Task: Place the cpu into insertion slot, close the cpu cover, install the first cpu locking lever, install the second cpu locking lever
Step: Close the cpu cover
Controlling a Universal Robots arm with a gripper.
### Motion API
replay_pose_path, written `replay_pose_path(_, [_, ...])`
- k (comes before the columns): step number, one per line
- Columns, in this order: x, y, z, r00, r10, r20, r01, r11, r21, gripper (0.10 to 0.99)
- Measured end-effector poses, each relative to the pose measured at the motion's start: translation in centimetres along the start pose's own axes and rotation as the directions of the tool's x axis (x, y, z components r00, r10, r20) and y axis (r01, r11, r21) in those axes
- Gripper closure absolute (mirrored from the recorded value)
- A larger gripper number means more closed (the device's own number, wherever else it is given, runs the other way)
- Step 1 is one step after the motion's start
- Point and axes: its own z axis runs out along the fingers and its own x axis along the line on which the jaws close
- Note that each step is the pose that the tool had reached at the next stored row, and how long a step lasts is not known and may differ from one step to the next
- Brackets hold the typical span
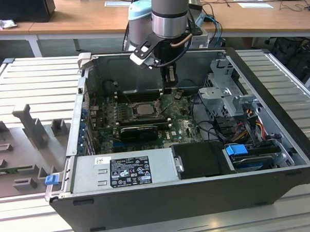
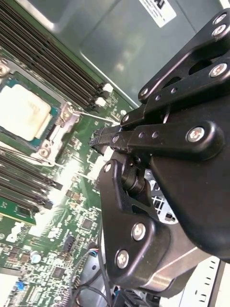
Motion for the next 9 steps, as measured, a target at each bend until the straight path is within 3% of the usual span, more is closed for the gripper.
replay_pose_path(9, [0.00, 1.11, 0.10, 1.0000, 0.000, -0.0002, 0.000, 1.0000, 0.001, 0.980])
